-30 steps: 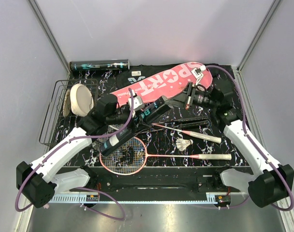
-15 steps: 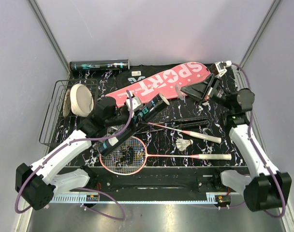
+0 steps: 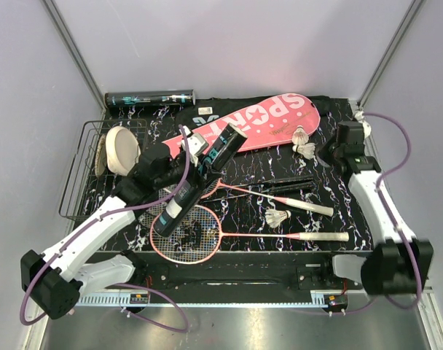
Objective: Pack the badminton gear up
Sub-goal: Place the lid at the center of the board, then pick up the shuttlecock at the center of the board.
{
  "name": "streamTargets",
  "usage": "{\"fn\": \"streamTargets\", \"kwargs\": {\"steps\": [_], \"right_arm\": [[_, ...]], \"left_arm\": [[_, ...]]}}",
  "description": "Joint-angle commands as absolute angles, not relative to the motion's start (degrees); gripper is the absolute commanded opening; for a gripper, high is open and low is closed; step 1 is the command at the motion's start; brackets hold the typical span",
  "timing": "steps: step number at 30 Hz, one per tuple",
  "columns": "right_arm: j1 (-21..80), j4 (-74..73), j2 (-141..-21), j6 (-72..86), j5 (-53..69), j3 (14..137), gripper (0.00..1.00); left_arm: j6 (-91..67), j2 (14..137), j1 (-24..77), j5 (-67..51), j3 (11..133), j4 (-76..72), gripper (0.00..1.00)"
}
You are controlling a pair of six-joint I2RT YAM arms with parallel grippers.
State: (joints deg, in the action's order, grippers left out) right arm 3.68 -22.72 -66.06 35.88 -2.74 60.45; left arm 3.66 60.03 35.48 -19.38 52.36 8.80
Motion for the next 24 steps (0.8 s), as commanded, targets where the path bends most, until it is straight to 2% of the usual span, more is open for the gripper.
{"fn": "streamTargets", "kwargs": {"steps": [1,6,7,9,10,13,18,24], "right_arm": [[0.3,-21.6,-73.3,27.9,-14.4,56.9,0.00],[-6.5,-15.2,-83.0,24.7,-5.1,56.3,0.00],[-6.7,-14.1,-84.0,24.1,-4.6,56.5,0.04],[-7.3,-13.0,-87.4,22.4,-2.0,57.5,0.28],[-8.2,-12.3,-88.3,22.1,1.0,58.7,0.55],[-8.9,-8.0,-91.5,20.7,10.9,61.0,0.70],[-9.0,-4.1,-102.0,20.2,23.2,67.1,0.70],[-9.0,1.7,-109.9,21.7,27.5,70.6,0.56]], "left_arm": [[1.8,57.0,35.4,-19.5,52.2,1.2,0.00],[1.3,56.5,35.5,-19.9,52.0,1.8,0.00],[1.2,56.3,35.4,-20.0,51.9,1.8,0.00],[1.1,55.9,35.5,-20.2,51.7,1.4,0.00],[1.0,55.9,35.4,-20.4,51.8,1.4,0.00],[1.0,56.1,35.5,-20.7,51.6,1.6,0.00],[1.1,56.7,35.5,-21.5,51.9,1.6,0.00],[1.6,57.1,35.5,-21.7,51.9,2.2,0.00]]}}
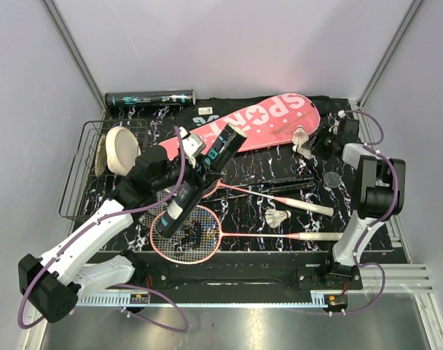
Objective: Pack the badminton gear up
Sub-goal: Pick up the shuttlecock at the center of the board, then place the shuttlecock at the shuttle tube.
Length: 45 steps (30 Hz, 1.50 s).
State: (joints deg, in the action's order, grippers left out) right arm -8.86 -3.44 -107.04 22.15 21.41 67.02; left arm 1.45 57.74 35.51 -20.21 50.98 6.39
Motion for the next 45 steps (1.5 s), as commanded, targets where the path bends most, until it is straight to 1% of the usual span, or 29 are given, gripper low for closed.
{"fn": "streamTargets", "kwargs": {"steps": [1,2,3,5,6,9,10,11,12,13,14,15,16,18,19,22,23,24,27,30,38,43,44,45], "right_arm": [[-9.0,2.6,-110.6,21.5,29.0,70.7,0.52],[-9.0,2.7,-110.8,21.6,29.1,70.8,0.45],[-9.0,2.9,-110.9,21.8,29.3,70.8,0.31],[-9.0,3.7,-109.7,21.3,27.3,70.2,0.22],[-9.0,3.3,-109.0,21.2,25.7,70.6,0.00],[-7.2,-9.2,-100.9,21.3,14.9,71.5,0.00],[-4.1,-15.3,-93.9,21.4,7.3,70.8,0.00],[-2.2,-18.0,-90.5,21.3,4.3,70.4,0.00],[-0.9,-22.9,-87.5,21.3,4.3,70.1,0.00],[-0.4,-25.7,-82.8,20.8,5.4,70.4,0.00],[3.2,-28.8,-80.9,20.7,6.1,71.1,0.00],[4.5,-33.0,-78.8,20.4,9.6,71.7,0.00],[5.6,-34.4,-74.2,18.7,12.0,71.5,0.00],[6.8,-35.2,-68.9,17.1,17.4,70.4,0.00],[6.7,-35.7,-64.7,15.9,24.4,70.7,0.00],[6.9,-38.9,-60.4,14.9,36.6,73.6,0.00],[7.0,-40.0,-59.9,14.7,38.4,74.5,0.00],[7.1,-41.7,-59.8,14.4,43.1,76.0,0.00],[7.9,-44.7,-59.3,13.5,48.5,77.9,0.00],[9.6,-46.1,-60.6,12.4,50.4,79.1,0.00],[17.9,-45.4,-63.5,13.4,49.0,79.9,0.00],[23.2,-42.3,-66.6,15.6,48.0,79.7,0.00],[24.7,-42.1,-67.4,15.8,48.3,79.9,0.04],[25.1,-40.0,-68.2,17.8,49.8,79.5,0.16]], "left_arm": [[1.8,57.1,35.5,-21.4,51.9,2.2,0.00],[1.9,57.3,35.4,-21.5,51.7,2.2,0.00],[2.3,57.6,35.5,-21.5,51.8,2.1,0.00],[2.6,58.2,35.4,-21.7,52.0,2.2,0.00],[3.5,58.9,35.5,-22.1,52.1,2.5,0.00],[8.0,60.3,35.4,-22.8,52.3,3.6,0.00],[9.7,60.8,35.5,-22.8,52.5,4.0,0.00],[11.3,61.3,35.5,-22.8,52.9,5.2,0.00],[14.3,62.0,35.4,-23.6,52.7,5.4,0.00],[16.2,62.3,35.4,-24.7,52.6,5.6,0.00],[18.0,62.4,35.5,-25.2,52.2,5.9,0.00],[20.4,62.2,35.4,-26.5,51.5,5.9,0.00],[21.6,62.0,35.3,-27.0,51.1,5.8,0.00],[25.5,60.4,35.4,-28.8,49.6,6.5,0.00],[26.7,59.5,35.5,-29.5,48.8,6.8,0.00],[29.8,56.7,35.4,-31.9,46.8,6.6,0.00],[30.6,56.3,35.5,-32.7,46.8,7.3,0.00],[30.8,55.9,35.5,-32.7,46.8,7.6,0.00],[31.0,55.7,35.6,-33.1,47.5,9.3,0.00],[31.3,54.8,35.9,-34.5,47.4,9.5,0.00],[31.8,53.6,36.8,-33.8,46.6,9.6,0.00],[31.9,53.8,37.2,-34.5,46.7,9.5,0.00],[31.9,53.7,37.2,-34.6,46.7,9.6,0.00],[32.0,53.8,37.2,-34.6,46.7,9.6,0.00]]}}
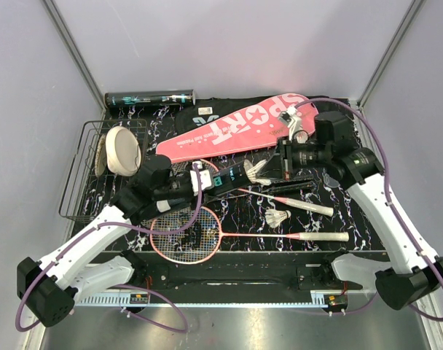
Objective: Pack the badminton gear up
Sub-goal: Place the shuttlecock at the shuttle tube.
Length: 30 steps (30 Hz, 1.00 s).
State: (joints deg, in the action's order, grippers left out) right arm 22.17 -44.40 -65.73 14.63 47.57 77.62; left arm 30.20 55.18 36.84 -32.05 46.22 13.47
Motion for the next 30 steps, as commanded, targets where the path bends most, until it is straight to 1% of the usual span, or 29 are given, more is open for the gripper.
{"fn": "streamTargets", "kwargs": {"steps": [1,2,4,5,6,13,16,19,20,21,24,25,26,28,30], "right_arm": [[25.1,-38.0,-68.3,19.4,51.4,78.9,0.32],[25.2,-35.4,-68.3,21.4,52.8,77.2,0.52],[25.1,-27.3,-67.7,28.2,55.1,75.4,0.69],[25.2,-24.5,-67.8,30.3,55.7,73.8,0.76],[25.7,-20.2,-68.5,33.6,56.8,73.2,0.80],[32.6,-14.0,-74.3,38.1,52.7,71.4,0.81],[33.0,-11.8,-74.5,39.9,51.6,71.6,0.84],[27.8,-11.5,-70.5,40.4,47.7,71.9,0.85],[22.5,-11.2,-68.9,40.7,46.2,70.8,0.87],[19.7,-10.7,-65.9,41.0,43.1,70.3,0.90],[10.1,-7.6,-62.4,43.6,38.9,67.8,0.96],[8.8,-7.6,-62.1,44.0,36.9,67.6,0.97],[7.7,-7.9,-61.8,44.9,32.1,66.6,0.98],[6.6,-6.4,-62.8,44.0,32.3,66.3,0.97],[6.5,-10.7,-64.9,42.6,24.9,67.2,0.96]], "left_arm": [[32.0,53.7,37.3,-34.5,46.7,9.7,0.00],[32.1,53.6,37.3,-34.5,46.6,9.7,0.00],[32.1,53.9,37.4,-34.3,46.5,9.7,0.00],[31.8,54.0,37.4,-34.4,46.5,9.7,0.00],[31.7,54.1,37.4,-34.4,46.4,9.7,0.00],[29.8,54.3,38.2,-33.6,46.6,7.6,0.00],[28.7,54.4,38.3,-31.1,46.8,7.3,0.00],[27.7,54.2,38.3,-28.9,46.3,6.9,0.00],[26.5,54.1,38.4,-26.7,46.1,6.6,0.00],[25.7,54.3,38.3,-25.4,46.1,6.4,0.00],[23.6,55.6,38.4,-21.6,47.1,7.5,0.00],[23.2,56.1,38.3,-20.6,48.0,8.2,0.00],[22.5,56.9,38.4,-18.7,48.4,8.7,0.00],[22.6,57.6,38.3,-18.0,49.0,9.4,0.00],[22.3,57.5,38.3,-17.8,49.3,9.1,0.00]]}}
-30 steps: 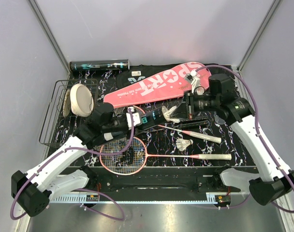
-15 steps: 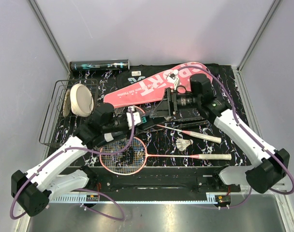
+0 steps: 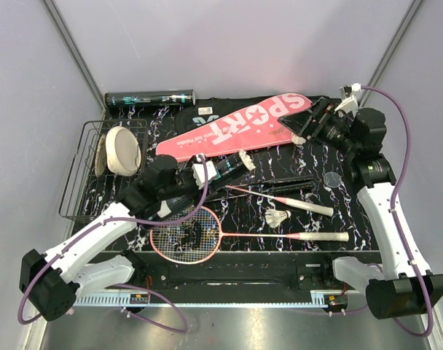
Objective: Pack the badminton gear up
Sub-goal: Place the shuttlecock at the shuttle tube, then pick up the shuttlecock from the racket bag.
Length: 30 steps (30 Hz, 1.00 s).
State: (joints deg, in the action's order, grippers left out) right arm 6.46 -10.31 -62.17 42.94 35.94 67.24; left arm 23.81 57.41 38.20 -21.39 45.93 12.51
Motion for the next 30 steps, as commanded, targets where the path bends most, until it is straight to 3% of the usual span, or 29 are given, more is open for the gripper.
{"fn": "streamTargets", "kwargs": {"steps": [1,2,4,6,10,17,21,30], "right_arm": [[6.2,-13.1,-65.6,43.1,20.0,67.1,0.95],[5.9,-16.3,-66.5,44.1,10.7,66.4,0.91],[3.7,-14.3,-68.6,49.4,7.0,63.4,0.82],[2.4,-1.5,-70.8,57.2,6.4,55.1,0.79],[2.1,11.7,-80.4,62.4,4.8,51.7,0.83],[2.1,15.3,-95.4,64.4,-5.3,58.1,0.83],[1.6,17.6,-103.9,66.5,-5.1,61.5,0.75],[1.4,16.4,-115.1,67.1,-6.6,72.8,0.71]], "left_arm": [[21.2,57.2,38.3,-17.2,49.3,8.2,0.00],[20.7,57.0,38.3,-16.5,49.3,7.8,0.00],[19.5,56.3,38.3,-16.1,49.4,6.8,0.00],[19.2,55.5,38.3,-16.6,49.2,6.2,0.00],[18.5,52.1,38.3,-17.8,47.4,3.0,0.00],[18.0,49.8,38.4,-19.7,46.3,2.6,0.00],[18.1,49.5,38.3,-20.4,46.4,2.5,0.00],[17.4,49.9,38.2,-23.0,46.4,1.9,0.00]]}}
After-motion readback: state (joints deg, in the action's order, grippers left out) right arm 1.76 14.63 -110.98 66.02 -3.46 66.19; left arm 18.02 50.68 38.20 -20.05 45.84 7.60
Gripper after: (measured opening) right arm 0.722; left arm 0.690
